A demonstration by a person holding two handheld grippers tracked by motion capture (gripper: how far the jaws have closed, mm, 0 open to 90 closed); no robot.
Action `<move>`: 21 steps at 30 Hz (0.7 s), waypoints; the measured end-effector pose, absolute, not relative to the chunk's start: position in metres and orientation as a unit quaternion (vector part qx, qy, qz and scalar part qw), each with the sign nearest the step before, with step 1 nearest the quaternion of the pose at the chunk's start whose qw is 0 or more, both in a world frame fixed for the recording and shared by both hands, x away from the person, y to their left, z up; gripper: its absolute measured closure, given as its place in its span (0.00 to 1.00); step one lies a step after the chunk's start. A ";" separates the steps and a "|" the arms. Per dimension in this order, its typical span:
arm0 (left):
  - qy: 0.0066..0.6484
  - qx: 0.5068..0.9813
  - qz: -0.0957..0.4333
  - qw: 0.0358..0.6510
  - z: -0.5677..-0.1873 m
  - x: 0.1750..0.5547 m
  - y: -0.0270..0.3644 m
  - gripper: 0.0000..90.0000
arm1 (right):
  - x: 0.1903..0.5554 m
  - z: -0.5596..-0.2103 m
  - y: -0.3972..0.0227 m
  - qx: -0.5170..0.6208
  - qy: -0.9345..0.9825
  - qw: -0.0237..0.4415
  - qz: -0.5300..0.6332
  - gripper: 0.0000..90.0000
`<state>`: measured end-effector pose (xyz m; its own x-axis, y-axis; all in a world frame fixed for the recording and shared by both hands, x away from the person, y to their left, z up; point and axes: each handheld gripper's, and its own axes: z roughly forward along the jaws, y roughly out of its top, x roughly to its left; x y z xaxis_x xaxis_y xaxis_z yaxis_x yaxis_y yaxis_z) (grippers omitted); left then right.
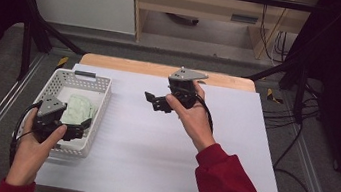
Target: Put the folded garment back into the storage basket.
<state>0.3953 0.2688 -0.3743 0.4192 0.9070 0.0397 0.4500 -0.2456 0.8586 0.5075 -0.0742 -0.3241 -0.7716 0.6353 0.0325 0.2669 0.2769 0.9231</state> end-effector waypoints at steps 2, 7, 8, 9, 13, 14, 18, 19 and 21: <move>0.460 0.739 0.278 0.406 -0.375 0.396 0.268 0.05 | 0.508 -0.323 -0.077 0.288 0.780 0.176 0.526 0.05; 0.464 0.737 0.278 0.406 -0.376 0.396 0.270 0.05 | 0.508 -0.321 -0.090 0.294 0.774 0.180 0.531 0.06; 0.463 0.737 0.278 0.406 -0.375 0.396 0.271 0.05 | 0.507 -0.319 -0.097 0.298 0.769 0.184 0.534 0.06; 0.463 0.737 0.278 0.406 -0.375 0.396 0.271 0.05 | 0.507 -0.319 -0.097 0.298 0.769 0.184 0.534 0.06; 0.462 0.744 0.268 0.402 -0.376 0.396 0.275 0.06 | 0.507 -0.319 -0.112 0.303 0.768 0.182 0.534 0.07; 0.463 0.743 0.268 0.403 -0.376 0.396 0.276 0.06 | 0.506 -0.319 -0.116 0.306 0.767 0.181 0.534 0.07; 0.470 0.737 0.272 0.403 -0.377 0.397 0.280 0.07 | 0.504 -0.319 -0.137 0.316 0.759 0.190 0.537 0.08; 0.470 0.737 0.273 0.402 -0.377 0.397 0.280 0.07 | 0.504 -0.319 -0.137 0.316 0.759 0.190 0.537 0.08; 0.471 0.736 0.273 0.402 -0.377 0.396 0.281 0.07 | 0.503 -0.320 -0.146 0.321 0.754 0.193 0.539 0.08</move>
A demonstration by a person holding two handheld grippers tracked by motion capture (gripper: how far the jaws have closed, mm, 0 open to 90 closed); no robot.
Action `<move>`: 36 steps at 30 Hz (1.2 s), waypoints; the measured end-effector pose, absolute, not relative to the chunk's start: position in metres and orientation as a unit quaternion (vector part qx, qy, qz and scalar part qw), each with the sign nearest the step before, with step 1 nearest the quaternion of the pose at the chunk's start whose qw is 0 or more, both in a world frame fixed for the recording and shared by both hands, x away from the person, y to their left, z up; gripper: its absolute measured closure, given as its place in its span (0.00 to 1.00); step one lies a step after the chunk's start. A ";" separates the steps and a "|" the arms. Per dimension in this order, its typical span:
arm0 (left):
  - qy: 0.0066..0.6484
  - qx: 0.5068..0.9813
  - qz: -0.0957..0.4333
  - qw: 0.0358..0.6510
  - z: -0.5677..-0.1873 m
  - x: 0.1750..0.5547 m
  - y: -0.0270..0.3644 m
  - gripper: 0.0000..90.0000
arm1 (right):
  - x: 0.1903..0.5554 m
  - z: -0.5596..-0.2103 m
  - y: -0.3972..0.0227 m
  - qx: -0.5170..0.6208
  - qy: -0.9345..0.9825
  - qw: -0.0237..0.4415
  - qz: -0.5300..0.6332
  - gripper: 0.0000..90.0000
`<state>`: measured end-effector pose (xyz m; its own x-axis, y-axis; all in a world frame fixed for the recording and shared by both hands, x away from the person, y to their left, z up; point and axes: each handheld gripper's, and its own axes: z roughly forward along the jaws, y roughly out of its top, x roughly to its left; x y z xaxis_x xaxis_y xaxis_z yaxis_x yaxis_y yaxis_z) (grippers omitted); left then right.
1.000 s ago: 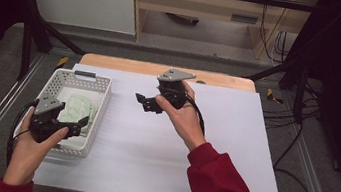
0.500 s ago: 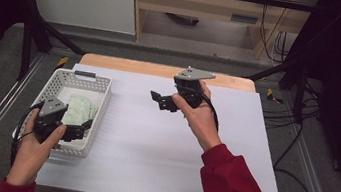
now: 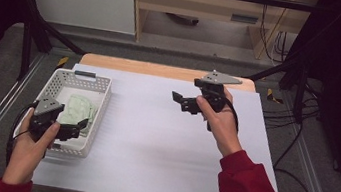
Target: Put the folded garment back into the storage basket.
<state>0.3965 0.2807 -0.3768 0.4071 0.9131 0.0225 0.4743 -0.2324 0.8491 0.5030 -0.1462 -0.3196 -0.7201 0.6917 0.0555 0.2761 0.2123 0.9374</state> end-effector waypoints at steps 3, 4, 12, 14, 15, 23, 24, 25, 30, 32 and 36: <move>0.469 0.737 0.272 0.403 -0.377 0.397 0.281 0.07 | 0.500 -0.322 -0.165 0.334 0.749 0.197 0.537 0.07; 0.469 0.738 0.272 0.402 -0.378 0.397 0.281 0.07 | 0.500 -0.322 -0.165 0.334 0.749 0.197 0.537 0.07; 0.470 0.741 0.267 0.399 -0.380 0.398 0.280 0.07 | 0.494 -0.330 -0.197 0.355 0.735 0.206 0.540 0.07; 0.471 0.741 0.268 0.398 -0.381 0.398 0.280 0.07 | 0.492 -0.332 -0.204 0.360 0.731 0.207 0.542 0.07; 0.471 0.741 0.267 0.398 -0.381 0.397 0.279 0.07 | 0.490 -0.334 -0.209 0.365 0.727 0.208 0.543 0.07; 0.471 0.744 0.263 0.395 -0.384 0.399 0.278 0.06 | 0.482 -0.343 -0.232 0.380 0.717 0.215 0.543 0.07; 0.471 0.744 0.263 0.395 -0.384 0.399 0.278 0.06 | 0.482 -0.343 -0.232 0.380 0.717 0.215 0.543 0.07; 0.472 0.745 0.261 0.394 -0.386 0.399 0.278 0.06 | 0.480 -0.345 -0.236 0.380 0.717 0.218 0.542 0.07; 0.472 0.747 0.259 0.390 -0.388 0.400 0.276 0.07 | 0.475 -0.351 -0.246 0.386 0.713 0.217 0.544 0.07; 0.470 0.748 0.258 0.390 -0.389 0.400 0.275 0.07 | 0.472 -0.355 -0.250 0.390 0.712 0.217 0.542 0.07; 0.467 0.751 0.247 0.397 -0.391 0.401 0.274 0.07 | 0.467 -0.360 -0.259 0.392 0.711 0.224 0.540 0.07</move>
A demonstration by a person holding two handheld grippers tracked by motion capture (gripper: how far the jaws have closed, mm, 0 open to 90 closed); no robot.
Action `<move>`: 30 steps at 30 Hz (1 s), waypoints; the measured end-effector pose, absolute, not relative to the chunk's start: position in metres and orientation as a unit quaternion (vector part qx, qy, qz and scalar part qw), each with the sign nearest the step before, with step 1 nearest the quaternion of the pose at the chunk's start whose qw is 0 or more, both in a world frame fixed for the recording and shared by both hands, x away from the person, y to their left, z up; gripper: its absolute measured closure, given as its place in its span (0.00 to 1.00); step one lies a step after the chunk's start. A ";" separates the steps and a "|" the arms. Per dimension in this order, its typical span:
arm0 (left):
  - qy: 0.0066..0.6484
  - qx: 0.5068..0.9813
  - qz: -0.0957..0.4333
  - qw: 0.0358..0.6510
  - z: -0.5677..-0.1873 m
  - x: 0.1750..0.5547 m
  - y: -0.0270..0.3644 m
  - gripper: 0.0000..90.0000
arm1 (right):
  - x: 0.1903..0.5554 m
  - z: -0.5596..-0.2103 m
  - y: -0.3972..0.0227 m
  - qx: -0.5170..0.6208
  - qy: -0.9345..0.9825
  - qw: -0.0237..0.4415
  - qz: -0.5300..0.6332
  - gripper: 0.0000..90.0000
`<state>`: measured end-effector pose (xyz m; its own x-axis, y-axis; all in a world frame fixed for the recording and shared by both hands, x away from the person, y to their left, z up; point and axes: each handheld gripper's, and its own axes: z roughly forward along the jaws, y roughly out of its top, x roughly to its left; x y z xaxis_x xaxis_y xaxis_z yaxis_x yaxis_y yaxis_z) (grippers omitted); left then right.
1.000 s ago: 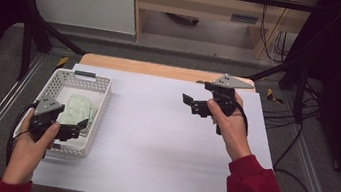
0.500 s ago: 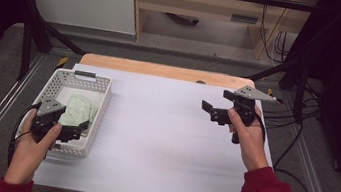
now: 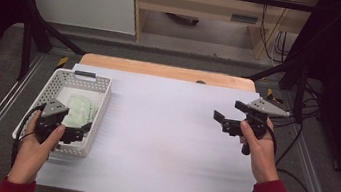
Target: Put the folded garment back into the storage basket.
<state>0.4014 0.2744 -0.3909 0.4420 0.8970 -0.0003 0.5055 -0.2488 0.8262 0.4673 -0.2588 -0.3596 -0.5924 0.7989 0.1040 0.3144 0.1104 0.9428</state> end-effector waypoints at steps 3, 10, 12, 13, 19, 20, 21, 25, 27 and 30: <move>0.468 0.750 0.240 0.401 -0.394 0.402 0.274 0.07 | 0.463 -0.363 -0.266 0.398 0.704 0.224 0.543 0.07; 0.456 0.758 0.242 0.400 -0.394 0.401 0.269 0.07 | 0.450 -0.375 -0.278 0.401 0.700 0.224 0.547 0.08; 0.453 0.760 0.245 0.397 -0.394 0.401 0.267 0.07 | 0.446 -0.378 -0.280 0.399 0.700 0.230 0.545 0.08; 0.452 0.761 0.242 0.398 -0.394 0.400 0.266 0.07 | 0.441 -0.381 -0.283 0.400 0.700 0.232 0.544 0.08; 0.452 0.764 0.239 0.394 -0.396 0.400 0.266 0.07 | 0.422 -0.399 -0.291 0.415 0.687 0.236 0.548 0.09; 0.452 0.764 0.239 0.394 -0.396 0.400 0.266 0.07 | 0.422 -0.399 -0.291 0.415 0.687 0.236 0.548 0.09; 0.454 0.762 0.239 0.394 -0.396 0.400 0.266 0.07 | 0.420 -0.402 -0.292 0.417 0.686 0.237 0.547 0.09; 0.451 0.761 0.237 0.403 -0.396 0.399 0.265 0.07 | 0.406 -0.414 -0.294 0.421 0.680 0.235 0.552 0.10; 0.446 0.762 0.230 0.409 -0.397 0.399 0.266 0.07 | 0.394 -0.423 -0.293 0.422 0.680 0.237 0.551 0.10; 0.442 0.763 0.227 0.413 -0.398 0.398 0.266 0.07 | 0.388 -0.429 -0.293 0.424 0.679 0.240 0.550 0.10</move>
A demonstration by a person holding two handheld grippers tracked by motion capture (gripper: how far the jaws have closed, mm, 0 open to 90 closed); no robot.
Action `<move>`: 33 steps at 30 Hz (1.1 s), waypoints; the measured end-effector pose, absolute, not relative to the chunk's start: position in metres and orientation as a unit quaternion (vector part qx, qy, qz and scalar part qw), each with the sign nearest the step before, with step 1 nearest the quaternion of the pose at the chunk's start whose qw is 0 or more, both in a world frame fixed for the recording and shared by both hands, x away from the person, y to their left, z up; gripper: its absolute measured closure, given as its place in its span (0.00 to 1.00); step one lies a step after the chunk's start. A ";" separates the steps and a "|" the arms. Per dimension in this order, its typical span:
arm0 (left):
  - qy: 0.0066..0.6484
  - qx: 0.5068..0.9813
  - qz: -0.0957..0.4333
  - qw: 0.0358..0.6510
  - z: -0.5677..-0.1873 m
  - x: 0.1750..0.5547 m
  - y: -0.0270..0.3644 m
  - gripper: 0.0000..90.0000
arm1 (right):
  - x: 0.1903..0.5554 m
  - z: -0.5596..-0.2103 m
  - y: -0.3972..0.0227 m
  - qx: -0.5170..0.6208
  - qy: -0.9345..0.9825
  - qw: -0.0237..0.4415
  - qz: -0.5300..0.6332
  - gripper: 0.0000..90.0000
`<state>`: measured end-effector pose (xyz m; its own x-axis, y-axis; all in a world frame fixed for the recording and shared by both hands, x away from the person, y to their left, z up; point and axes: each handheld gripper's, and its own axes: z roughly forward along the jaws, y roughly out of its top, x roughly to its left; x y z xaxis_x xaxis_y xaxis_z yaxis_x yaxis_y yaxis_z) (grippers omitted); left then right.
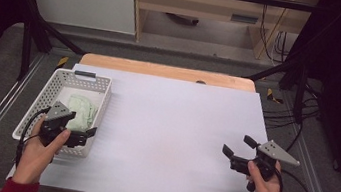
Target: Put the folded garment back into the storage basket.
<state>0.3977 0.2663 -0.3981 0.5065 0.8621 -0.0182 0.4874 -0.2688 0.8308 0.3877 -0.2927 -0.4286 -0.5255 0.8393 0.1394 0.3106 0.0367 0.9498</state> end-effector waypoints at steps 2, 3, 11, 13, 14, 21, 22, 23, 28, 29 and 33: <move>0.439 0.765 0.225 0.414 -0.399 0.397 0.265 0.07 | 0.377 -0.437 -0.290 0.424 0.675 0.240 0.554 0.10; 0.436 0.767 0.224 0.413 -0.399 0.397 0.264 0.07 | 0.377 -0.437 -0.290 0.424 0.675 0.240 0.554 0.10; 0.429 0.766 0.238 0.415 -0.396 0.393 0.257 0.08 | 0.368 -0.459 -0.272 0.410 0.692 0.232 0.547 0.08; 0.427 0.768 0.238 0.413 -0.395 0.393 0.256 0.08 | 0.369 -0.463 -0.266 0.404 0.700 0.231 0.542 0.08; 0.427 0.768 0.237 0.414 -0.395 0.393 0.256 0.08 | 0.371 -0.465 -0.261 0.405 0.702 0.225 0.541 0.08; 0.422 0.772 0.233 0.413 -0.399 0.394 0.252 0.08 | 0.381 -0.471 -0.247 0.394 0.718 0.221 0.530 0.08; 0.421 0.773 0.234 0.413 -0.400 0.393 0.252 0.08 | 0.383 -0.472 -0.244 0.394 0.720 0.218 0.528 0.08; 0.419 0.775 0.233 0.412 -0.401 0.393 0.251 0.08 | 0.388 -0.473 -0.240 0.390 0.726 0.214 0.524 0.08; 0.422 0.772 0.236 0.412 -0.400 0.394 0.250 0.08 | 0.399 -0.474 -0.233 0.398 0.733 0.221 0.505 0.09; 0.423 0.771 0.237 0.413 -0.400 0.394 0.250 0.08 | 0.404 -0.474 -0.231 0.404 0.730 0.215 0.507 0.10; 0.420 0.773 0.237 0.412 -0.403 0.394 0.248 0.08 | 0.407 -0.473 -0.226 0.402 0.732 0.221 0.503 0.11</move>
<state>0.3943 0.2478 -0.4026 0.5350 0.8446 0.0202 0.4551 -0.3082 0.8354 0.4075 -0.2261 -0.4731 -0.5784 0.8118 0.0806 0.3668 0.1705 0.9146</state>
